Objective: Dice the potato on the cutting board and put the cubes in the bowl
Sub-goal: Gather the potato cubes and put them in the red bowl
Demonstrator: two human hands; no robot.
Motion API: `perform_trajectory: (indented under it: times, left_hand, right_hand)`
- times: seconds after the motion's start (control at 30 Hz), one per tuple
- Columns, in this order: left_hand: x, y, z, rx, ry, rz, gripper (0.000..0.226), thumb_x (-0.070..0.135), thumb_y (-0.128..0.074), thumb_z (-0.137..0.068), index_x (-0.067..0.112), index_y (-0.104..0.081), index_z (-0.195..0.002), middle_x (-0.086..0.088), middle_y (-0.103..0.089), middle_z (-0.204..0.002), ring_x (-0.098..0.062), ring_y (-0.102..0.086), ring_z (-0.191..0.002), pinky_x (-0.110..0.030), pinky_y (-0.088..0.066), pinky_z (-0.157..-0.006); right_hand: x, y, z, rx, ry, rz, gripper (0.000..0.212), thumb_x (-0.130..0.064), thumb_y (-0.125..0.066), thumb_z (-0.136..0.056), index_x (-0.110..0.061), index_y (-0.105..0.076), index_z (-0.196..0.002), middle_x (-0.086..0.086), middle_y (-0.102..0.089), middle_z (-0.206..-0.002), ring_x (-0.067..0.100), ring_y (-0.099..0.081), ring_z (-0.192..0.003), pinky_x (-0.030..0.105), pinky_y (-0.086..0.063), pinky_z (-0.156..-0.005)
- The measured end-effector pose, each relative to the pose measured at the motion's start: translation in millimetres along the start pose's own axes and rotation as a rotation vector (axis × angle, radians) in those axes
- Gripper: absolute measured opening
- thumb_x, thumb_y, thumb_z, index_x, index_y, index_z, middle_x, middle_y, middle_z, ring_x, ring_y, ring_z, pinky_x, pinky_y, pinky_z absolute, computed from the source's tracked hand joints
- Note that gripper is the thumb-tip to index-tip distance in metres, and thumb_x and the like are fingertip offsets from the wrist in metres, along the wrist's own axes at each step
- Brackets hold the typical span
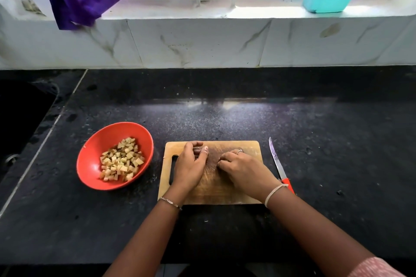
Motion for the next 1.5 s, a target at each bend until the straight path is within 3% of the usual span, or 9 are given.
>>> perform_trajectory:
  times: [0.27, 0.4, 0.5, 0.77, 0.9, 1.17, 1.27, 1.37, 1.5]
  left_hand:
    - [25, -6, 20, 0.064, -0.177, 0.213, 0.018, 0.023, -0.051, -0.099, 0.023, -0.059, -0.115, 0.009, -0.064, -0.113, 0.001, -0.059, -0.106, -0.015, -0.046, -0.090]
    - [23, -20, 15, 0.014, -0.007, 0.548, 0.024, 0.019, -0.039, -0.104, 0.014, -0.060, -0.113, -0.002, -0.066, -0.111, -0.010, -0.062, -0.104, -0.021, -0.050, -0.087]
    - [20, -32, 11, -0.064, 0.269, 0.900, 0.039, 0.030, -0.034, -0.105, 0.006, -0.064, -0.100, -0.009, -0.070, -0.096, -0.015, -0.067, -0.089, -0.026, -0.052, -0.082]
    - [27, -34, 16, -0.241, 0.531, 1.243, 0.051, 0.022, -0.026, -0.106, -0.002, -0.058, -0.075, -0.009, -0.064, -0.056, -0.011, -0.061, -0.044, -0.021, -0.053, -0.046]
    - [24, -32, 15, -0.234, 0.576, 1.250, 0.032, 0.017, -0.034, -0.102, 0.001, -0.059, -0.091, -0.011, -0.067, -0.080, -0.016, -0.064, -0.074, -0.028, -0.052, -0.074]
    - [12, -21, 7, -0.187, 0.563, 1.263, 0.034, 0.020, -0.037, -0.102, -0.001, -0.063, -0.100, -0.013, -0.071, -0.089, -0.024, -0.069, -0.086, -0.028, -0.056, -0.079]
    - [8, -16, 4, -0.177, 0.553, 1.254, 0.034, 0.021, -0.036, -0.102, 0.000, -0.063, -0.101, -0.013, -0.072, -0.091, -0.026, -0.066, -0.093, -0.029, -0.051, -0.087]
    - [7, -15, 3, -0.188, 0.544, 1.256, 0.035, 0.023, -0.036, -0.103, 0.001, -0.063, -0.102, -0.012, -0.072, -0.092, -0.025, -0.066, -0.095, -0.029, -0.050, -0.088]
    - [7, -17, 3, -0.197, 0.532, 1.243, 0.035, 0.023, -0.036, -0.102, 0.001, -0.063, -0.102, -0.012, -0.072, -0.094, -0.025, -0.066, -0.097, -0.029, -0.050, -0.088]
  right_hand:
    - [16, 10, -14, -0.051, -0.253, -0.389, 0.018, 0.004, -0.061, -0.070, -0.013, -0.065, -0.073, 0.003, -0.065, -0.072, 0.025, -0.061, -0.066, 0.032, -0.048, -0.060]
    - [40, 14, -18, 0.027, -0.610, -0.918, 0.020, 0.004, -0.068, -0.076, -0.015, -0.075, -0.080, 0.000, -0.072, -0.076, 0.019, -0.069, -0.072, 0.035, -0.057, -0.072]
    - [28, 31, -32, 0.023, -0.554, -1.109, 0.016, 0.005, -0.074, -0.076, -0.007, -0.075, -0.088, 0.003, -0.074, -0.086, 0.016, -0.070, -0.082, 0.028, -0.057, -0.078]
    - [11, 50, -49, -0.095, -0.303, -0.719, 0.026, 0.002, -0.062, -0.085, -0.016, -0.076, -0.095, -0.003, -0.074, -0.090, 0.005, -0.067, -0.081, 0.022, -0.053, -0.078]
    - [22, 46, -46, 0.021, -0.441, -0.845, 0.022, 0.006, -0.072, -0.073, -0.016, -0.070, -0.076, -0.006, -0.072, -0.079, 0.005, -0.066, -0.074, 0.021, -0.056, -0.074]
    - [42, 22, -15, -0.019, -0.480, -0.619, 0.019, -0.006, -0.068, -0.084, -0.016, -0.073, -0.099, -0.004, -0.070, -0.096, 0.009, -0.065, -0.089, 0.032, -0.054, -0.085]
    - [20, -2, 14, -0.230, -0.411, -0.544, 0.074, -0.054, -0.069, -0.077, -0.017, -0.050, -0.138, -0.001, -0.051, -0.135, 0.013, -0.046, -0.124, 0.032, -0.037, -0.109]
    - [0, -18, 31, -0.203, -0.356, -0.452, 0.108, -0.078, -0.058, -0.062, -0.015, -0.036, -0.148, 0.005, -0.035, -0.148, 0.021, -0.027, -0.140, 0.033, -0.022, -0.116]
    - [1, -20, 31, -0.007, -0.393, -0.384, 0.074, -0.058, -0.056, -0.082, -0.010, -0.051, -0.137, 0.007, -0.051, -0.137, 0.022, -0.042, -0.131, 0.029, -0.028, -0.113]
Point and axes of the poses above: each hand's wrist, its own z-axis away from the middle knuckle, its own y-axis out of the back of the hand, x = y × z, the point moved 6 cm from there along -z, towards the middle knuckle
